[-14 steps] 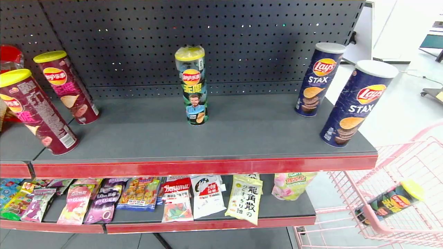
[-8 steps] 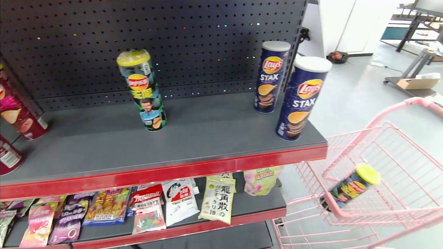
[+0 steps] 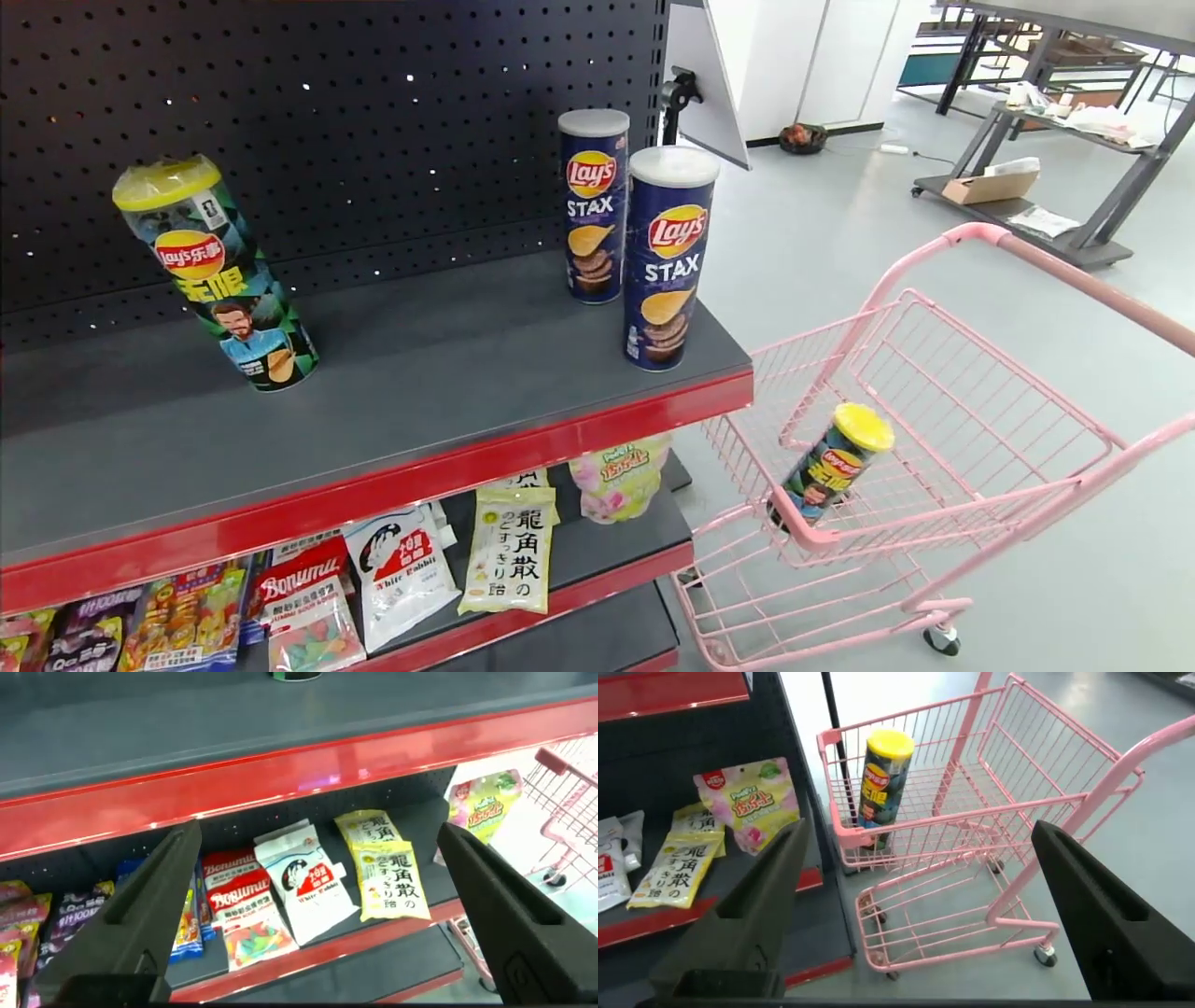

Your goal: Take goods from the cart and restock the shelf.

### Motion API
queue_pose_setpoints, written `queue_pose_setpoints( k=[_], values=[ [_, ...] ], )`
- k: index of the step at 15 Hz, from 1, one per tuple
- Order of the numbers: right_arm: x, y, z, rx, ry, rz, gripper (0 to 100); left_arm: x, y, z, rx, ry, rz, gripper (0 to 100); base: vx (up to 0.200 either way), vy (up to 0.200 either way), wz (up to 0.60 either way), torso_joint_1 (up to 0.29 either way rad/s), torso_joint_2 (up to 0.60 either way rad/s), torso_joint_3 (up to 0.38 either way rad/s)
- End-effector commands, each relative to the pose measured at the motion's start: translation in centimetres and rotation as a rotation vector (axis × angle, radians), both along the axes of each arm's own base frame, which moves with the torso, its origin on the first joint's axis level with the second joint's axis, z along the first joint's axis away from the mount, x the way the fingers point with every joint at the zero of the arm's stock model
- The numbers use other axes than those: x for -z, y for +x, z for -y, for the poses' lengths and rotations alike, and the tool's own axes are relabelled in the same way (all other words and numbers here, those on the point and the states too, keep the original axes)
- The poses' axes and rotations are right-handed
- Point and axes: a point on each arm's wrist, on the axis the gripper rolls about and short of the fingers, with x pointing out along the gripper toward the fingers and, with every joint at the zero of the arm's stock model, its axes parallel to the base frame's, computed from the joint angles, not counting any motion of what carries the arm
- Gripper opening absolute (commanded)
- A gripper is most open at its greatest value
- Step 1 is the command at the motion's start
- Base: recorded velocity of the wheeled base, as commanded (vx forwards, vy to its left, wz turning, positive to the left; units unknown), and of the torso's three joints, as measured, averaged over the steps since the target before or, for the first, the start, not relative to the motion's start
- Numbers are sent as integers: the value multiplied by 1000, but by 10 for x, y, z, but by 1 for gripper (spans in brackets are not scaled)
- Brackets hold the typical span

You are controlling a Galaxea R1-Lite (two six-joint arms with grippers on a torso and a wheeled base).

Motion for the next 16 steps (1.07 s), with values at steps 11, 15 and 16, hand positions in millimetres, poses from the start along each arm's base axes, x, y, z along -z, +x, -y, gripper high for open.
queue_pose_setpoints(
  k=[11, 15, 16],
  values=[
    [0, 0, 0, 0, 2, 0, 100, 0, 0, 0, -1, 2, 1, 100, 0, -91, 0, 1, 1, 1],
    [0, 0, 0, -1, 0, 0, 100, 0, 0, 0, -1, 0, 1, 100, 0, 0, 0, -24, 66, 41],
    [0, 0, 0, 0, 2, 0, 100, 0, 0, 0, -1, 0, 1, 100, 0, 0, 0, -139, 339, 217]
  ],
)
